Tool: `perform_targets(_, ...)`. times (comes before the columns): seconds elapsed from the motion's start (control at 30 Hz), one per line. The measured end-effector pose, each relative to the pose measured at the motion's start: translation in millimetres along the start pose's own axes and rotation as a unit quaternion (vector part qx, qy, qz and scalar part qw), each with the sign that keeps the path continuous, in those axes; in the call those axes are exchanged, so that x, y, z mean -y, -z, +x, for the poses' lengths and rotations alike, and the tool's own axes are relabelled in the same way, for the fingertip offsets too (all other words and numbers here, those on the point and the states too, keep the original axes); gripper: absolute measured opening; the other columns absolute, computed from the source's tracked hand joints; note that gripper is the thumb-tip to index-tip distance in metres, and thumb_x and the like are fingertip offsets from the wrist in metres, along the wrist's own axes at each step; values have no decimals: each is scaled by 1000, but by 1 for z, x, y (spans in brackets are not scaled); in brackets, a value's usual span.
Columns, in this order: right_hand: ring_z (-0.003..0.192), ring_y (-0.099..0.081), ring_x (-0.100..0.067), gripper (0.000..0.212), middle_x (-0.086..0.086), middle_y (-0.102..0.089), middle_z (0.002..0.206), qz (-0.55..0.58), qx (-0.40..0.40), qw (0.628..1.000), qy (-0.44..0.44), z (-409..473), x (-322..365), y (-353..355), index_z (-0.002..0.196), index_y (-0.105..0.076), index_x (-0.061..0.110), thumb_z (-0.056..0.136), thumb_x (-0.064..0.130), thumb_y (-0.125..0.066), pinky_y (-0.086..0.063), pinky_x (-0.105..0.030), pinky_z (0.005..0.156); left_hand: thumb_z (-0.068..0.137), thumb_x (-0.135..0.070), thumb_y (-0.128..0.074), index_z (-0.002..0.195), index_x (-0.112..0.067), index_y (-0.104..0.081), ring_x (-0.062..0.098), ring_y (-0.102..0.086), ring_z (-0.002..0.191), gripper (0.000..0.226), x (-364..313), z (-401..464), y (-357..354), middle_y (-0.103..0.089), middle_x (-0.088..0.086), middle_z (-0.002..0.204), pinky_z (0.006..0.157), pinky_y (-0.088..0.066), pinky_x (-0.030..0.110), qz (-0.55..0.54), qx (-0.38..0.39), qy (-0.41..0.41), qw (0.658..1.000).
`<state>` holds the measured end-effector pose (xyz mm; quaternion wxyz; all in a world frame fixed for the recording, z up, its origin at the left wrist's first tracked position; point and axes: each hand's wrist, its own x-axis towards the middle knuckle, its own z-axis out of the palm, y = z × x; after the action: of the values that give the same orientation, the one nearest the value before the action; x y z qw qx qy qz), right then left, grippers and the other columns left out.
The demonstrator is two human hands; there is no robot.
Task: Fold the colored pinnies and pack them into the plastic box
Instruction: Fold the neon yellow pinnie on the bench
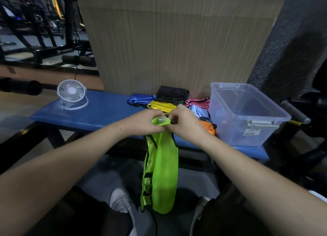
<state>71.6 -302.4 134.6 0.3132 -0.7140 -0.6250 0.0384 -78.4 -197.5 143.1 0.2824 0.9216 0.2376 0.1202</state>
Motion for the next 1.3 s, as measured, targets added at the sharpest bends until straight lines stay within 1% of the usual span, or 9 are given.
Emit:
perform_targets(0.17,69,-45,-15,23,8,-48,69,42,7,999,-11,1,-1,1,76,-51,20,84,17,-72,-31,-18,55,90,-34,-71,101,-15,-67,19,-61,90,22,-5,0,6,-67,3,96,80,-48,42,78,0,-15,997)
perform_targets(0.4,59,-41,-11,26,5,-46,64,136,26,989,-52,0,-7,-3,82,-55,8,90,27,-71,-32,-32,58,100,-14,-50,102,-18,-65,16,-54,80,16,-15,0,11,-61,-2,85,63,-39,30,119,-62,-32,990)
perform_targets(0.53,54,-52,-1,23,15,-57,59,232,121,961,-93,-14,-8,-7,73,-57,16,88,11,-74,-41,-21,58,98,-6,-44,94,-20,-61,16,-58,79,23,-14,0,21,-63,-1,83,72,-45,37,49,-109,-37,992)
perform_targets(0.63,76,-71,-8,11,1,-77,86,235,175,950,-108,-26,-14,-16,89,-71,16,83,11,-79,-58,-29,73,99,-6,-41,97,-29,-55,15,-59,83,27,-13,-4,28,-64,-1,89,74,-46,34,46,-82,-40,995)
perform_targets(0.77,82,-69,-29,28,-17,-72,95,182,128,971,-84,-23,-13,-24,93,-69,10,79,30,-81,-54,-50,82,106,-24,-41,116,-30,-50,18,-58,95,15,-8,-7,28,-64,1,106,77,-43,34,70,-2,-13,997)
perform_targets(0.9,90,-69,-23,28,-7,-74,98,144,124,979,-69,-19,-13,-27,103,-68,15,83,32,-78,-54,-46,86,91,-58,-52,139,-19,-43,10,-49,115,63,-8,-9,27,-50,-9,126,87,-35,24,81,55,15,995)
perform_targets(0.97,97,-69,-23,37,-4,-74,104,133,147,978,-57,-18,-15,-27,111,-67,19,81,36,-78,-53,-47,90,76,-63,-66,134,-20,-46,10,-51,110,74,-5,-9,26,-53,-9,120,86,-39,26,98,44,10,994)
perform_targets(1.2,116,-60,-17,61,-1,-65,127,95,177,979,-35,-24,-23,-25,131,-58,13,77,28,-84,-46,-38,105,81,-20,-79,77,-28,-58,0,-55,68,23,1,-5,41,-61,-9,73,60,-40,24,75,-86,-58,992)
perform_targets(1.3,101,-61,-19,46,-1,-65,110,79,170,982,-31,-33,-37,-29,113,-57,14,77,22,-84,-50,-37,94,80,-19,-80,73,-32,-57,-6,-55,67,28,3,-6,54,-62,-11,71,57,-39,18,77,-103,-47,991)
